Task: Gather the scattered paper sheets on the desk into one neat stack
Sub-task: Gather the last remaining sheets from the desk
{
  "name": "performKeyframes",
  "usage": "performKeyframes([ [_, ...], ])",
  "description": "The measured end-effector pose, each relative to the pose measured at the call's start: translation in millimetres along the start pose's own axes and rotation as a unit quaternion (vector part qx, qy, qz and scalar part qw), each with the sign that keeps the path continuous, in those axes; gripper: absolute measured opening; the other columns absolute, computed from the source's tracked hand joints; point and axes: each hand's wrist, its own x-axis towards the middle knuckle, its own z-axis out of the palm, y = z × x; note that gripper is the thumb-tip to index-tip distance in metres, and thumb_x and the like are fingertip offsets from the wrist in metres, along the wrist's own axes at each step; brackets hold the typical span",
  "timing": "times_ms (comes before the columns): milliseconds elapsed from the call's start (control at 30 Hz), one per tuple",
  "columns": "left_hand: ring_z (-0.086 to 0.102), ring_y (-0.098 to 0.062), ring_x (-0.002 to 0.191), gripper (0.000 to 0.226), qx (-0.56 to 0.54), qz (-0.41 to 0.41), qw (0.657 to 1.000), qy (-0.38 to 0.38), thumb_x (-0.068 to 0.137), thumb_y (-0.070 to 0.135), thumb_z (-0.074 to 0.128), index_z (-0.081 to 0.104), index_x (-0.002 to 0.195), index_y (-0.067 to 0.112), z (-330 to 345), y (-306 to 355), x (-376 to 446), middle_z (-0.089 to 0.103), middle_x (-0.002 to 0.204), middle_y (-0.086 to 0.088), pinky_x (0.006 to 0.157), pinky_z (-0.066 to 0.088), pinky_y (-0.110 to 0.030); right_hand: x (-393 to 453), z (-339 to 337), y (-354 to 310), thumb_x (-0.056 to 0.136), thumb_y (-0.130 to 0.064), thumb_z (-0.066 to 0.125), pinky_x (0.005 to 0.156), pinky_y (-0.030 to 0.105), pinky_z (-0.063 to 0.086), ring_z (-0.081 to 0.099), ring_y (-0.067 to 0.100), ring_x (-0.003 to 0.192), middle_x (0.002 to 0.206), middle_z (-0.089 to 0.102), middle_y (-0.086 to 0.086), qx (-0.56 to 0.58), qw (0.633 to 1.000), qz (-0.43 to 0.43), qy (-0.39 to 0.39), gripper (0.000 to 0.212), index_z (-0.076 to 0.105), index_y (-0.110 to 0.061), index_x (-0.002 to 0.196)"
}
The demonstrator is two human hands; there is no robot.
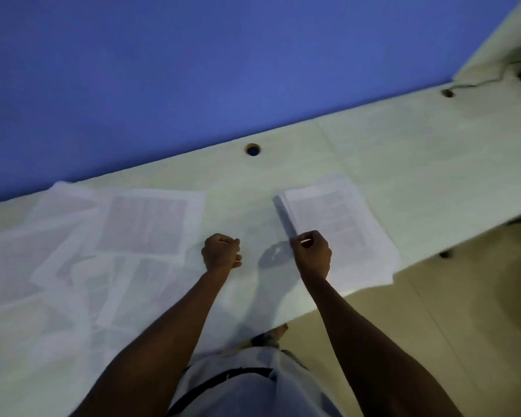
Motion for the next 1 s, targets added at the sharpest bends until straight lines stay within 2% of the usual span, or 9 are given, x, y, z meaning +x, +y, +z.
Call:
performKeyframes([
  [67,0.07,-0.026,0.054,0.011,0.015,0.014,0.996,0.087,0.08,0.018,0.074,0.066,0.081,0.01,-54,-23,10,0.073,0.071,-0.011,0.063,0.064,-0.045,-14,45,-22,0.08,-0.031,0.075,0.067,0.031,0.054,0.068,0.016,0.074,0.076,0.07,-0.01,-0.032,0.995,-0.055,-0.081,0.012,0.067,-0.025,0.087],
  [200,0.063,-0.03,0.088,0.016,0.075,-0.013,0.953,0.293,0.077,0.014,0.069,0.063,0.091,0.01,-153,-84,11,0.068,0.094,-0.011,0.076,0.053,-0.036,-54,132,-55,0.081,-0.031,0.074,0.081,0.038,0.058,0.069,0.023,0.098,0.099,0.072,-0.004,-0.155,0.952,-0.139,-0.225,0.025,0.067,-0.025,0.104],
  [300,0.055,-0.04,0.101,0.044,0.104,-0.162,0.889,0.416,0.069,0.015,0.07,0.053,0.107,0.001,-195,-113,4,0.053,0.113,-0.023,0.082,0.049,-0.045,-91,178,-70,0.08,-0.051,0.079,0.095,0.043,0.05,0.054,0.033,0.122,0.125,0.057,0.01,-0.331,0.879,-0.221,-0.263,0.065,0.054,-0.014,0.128],
  [400,0.052,-0.04,0.102,0.068,0.094,-0.264,0.856,0.434,0.069,0.033,0.079,0.043,0.116,-0.001,-209,-127,6,0.048,0.118,-0.026,0.081,0.046,-0.044,-132,199,-76,0.072,-0.069,0.079,0.097,0.044,0.046,0.048,0.033,0.127,0.134,0.048,0.011,-0.438,0.835,-0.224,-0.245,0.099,0.038,-0.01,0.139],
  [533,0.056,-0.037,0.1,0.074,0.137,-0.279,0.863,0.398,0.068,0.054,0.074,0.046,0.117,0.006,-209,-125,14,0.06,0.11,-0.019,0.088,0.045,-0.045,-165,213,-68,0.075,-0.076,0.072,0.094,0.04,0.046,0.055,0.029,0.12,0.131,0.054,0.009,-0.485,0.8,-0.259,-0.242,0.098,0.036,-0.011,0.138],
  [600,0.055,-0.036,0.106,0.069,0.173,-0.276,0.859,0.394,0.068,0.059,0.071,0.052,0.112,0.01,-216,-125,13,0.058,0.115,-0.018,0.091,0.044,-0.046,-162,217,-66,0.082,-0.071,0.067,0.095,0.04,0.046,0.06,0.03,0.119,0.131,0.06,0.01,-0.47,0.802,-0.25,-0.269,0.091,0.035,-0.011,0.143],
  [733,0.047,-0.038,0.117,0.074,0.179,-0.24,0.874,0.382,0.078,0.069,0.062,0.049,0.119,0.008,-227,-129,8,0.048,0.127,-0.019,0.096,0.043,-0.05,-148,212,-68,0.099,-0.045,0.058,0.101,0.041,0.05,0.061,0.033,0.123,0.137,0.062,0.013,-0.345,0.867,-0.158,-0.324,0.052,0.052,-0.012,0.14],
  [867,0.049,-0.039,0.118,0.082,0.185,-0.221,0.882,0.372,0.078,0.071,0.061,0.042,0.126,0.007,-223,-125,8,0.049,0.129,-0.019,0.097,0.041,-0.05,-142,199,-69,0.105,-0.033,0.054,0.098,0.04,0.047,0.06,0.037,0.122,0.133,0.062,0.018,-0.277,0.914,-0.107,-0.276,0.041,0.054,-0.005,0.134],
  [1000,0.048,-0.036,0.117,0.085,0.244,-0.201,0.873,0.372,0.075,0.076,0.06,0.047,0.122,0.006,-216,-120,4,0.048,0.127,-0.019,0.092,0.045,-0.047,-140,199,-66,0.103,-0.032,0.054,0.094,0.043,0.051,0.059,0.035,0.114,0.126,0.06,0.018,-0.29,0.925,-0.072,-0.235,0.035,0.054,-0.005,0.126],
])
